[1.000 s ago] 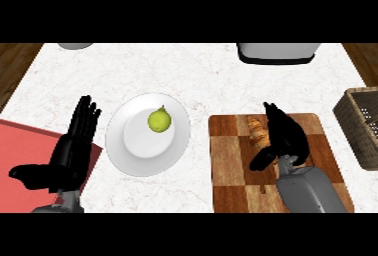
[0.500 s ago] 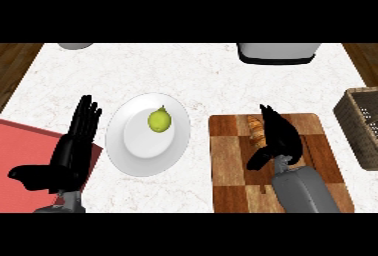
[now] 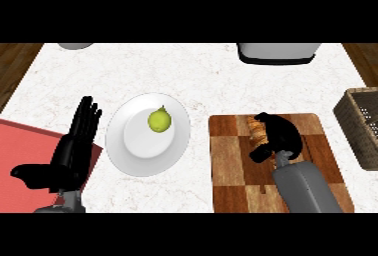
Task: Pick the croissant from the cutting board and place it in the basket
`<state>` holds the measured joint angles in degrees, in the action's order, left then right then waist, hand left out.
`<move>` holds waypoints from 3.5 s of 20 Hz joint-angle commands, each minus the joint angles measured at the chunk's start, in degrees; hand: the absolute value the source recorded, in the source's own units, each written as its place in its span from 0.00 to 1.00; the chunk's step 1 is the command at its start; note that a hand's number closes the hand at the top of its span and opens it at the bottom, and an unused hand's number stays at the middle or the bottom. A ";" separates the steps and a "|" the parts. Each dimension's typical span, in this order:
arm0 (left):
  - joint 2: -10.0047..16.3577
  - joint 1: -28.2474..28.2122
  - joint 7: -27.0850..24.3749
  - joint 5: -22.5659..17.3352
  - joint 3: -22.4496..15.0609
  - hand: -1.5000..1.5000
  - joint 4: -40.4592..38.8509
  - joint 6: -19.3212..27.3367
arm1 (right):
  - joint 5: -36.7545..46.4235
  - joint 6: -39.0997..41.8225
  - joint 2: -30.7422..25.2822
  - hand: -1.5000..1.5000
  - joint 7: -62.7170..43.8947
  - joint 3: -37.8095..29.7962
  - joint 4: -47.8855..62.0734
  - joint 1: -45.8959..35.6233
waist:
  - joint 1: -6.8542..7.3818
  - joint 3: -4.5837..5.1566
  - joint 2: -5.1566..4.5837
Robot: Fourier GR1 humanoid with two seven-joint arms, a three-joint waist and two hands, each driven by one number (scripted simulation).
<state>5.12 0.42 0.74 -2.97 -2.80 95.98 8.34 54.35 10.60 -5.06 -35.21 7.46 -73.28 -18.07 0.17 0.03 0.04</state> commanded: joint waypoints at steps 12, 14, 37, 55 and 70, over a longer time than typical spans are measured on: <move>-1.82 -1.61 -3.05 1.27 0.39 0.50 -0.87 -0.83 | 6.81 2.21 -0.43 1.00 6.55 7.78 -2.23 2.23 | -0.21 -0.01 0.05; -0.85 -0.90 -0.35 0.83 1.11 0.50 0.67 -0.68 | 6.39 2.67 -5.21 1.00 14.77 11.45 -7.05 8.86 | -0.75 -0.01 0.24; -1.08 -3.17 -1.31 1.39 1.39 0.50 1.71 -0.63 | -18.26 -6.17 -18.85 1.00 29.85 7.81 -74.91 51.10 | -1.97 -0.03 0.36; -0.56 -1.76 -0.65 0.02 3.19 0.50 0.20 -1.14 | -28.75 2.99 -20.26 1.00 22.35 -19.80 -74.73 45.04 | -2.08 0.10 0.20; -3.08 3.11 -1.96 2.12 1.54 0.50 -4.66 0.04 | -50.60 17.06 -35.21 1.00 29.21 -50.62 -39.86 24.86 | -0.43 -0.02 -0.08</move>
<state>3.65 0.86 0.44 -1.94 -0.73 95.15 7.35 6.17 24.72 -36.17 -9.33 -38.44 -121.38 10.33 -0.54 0.04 0.11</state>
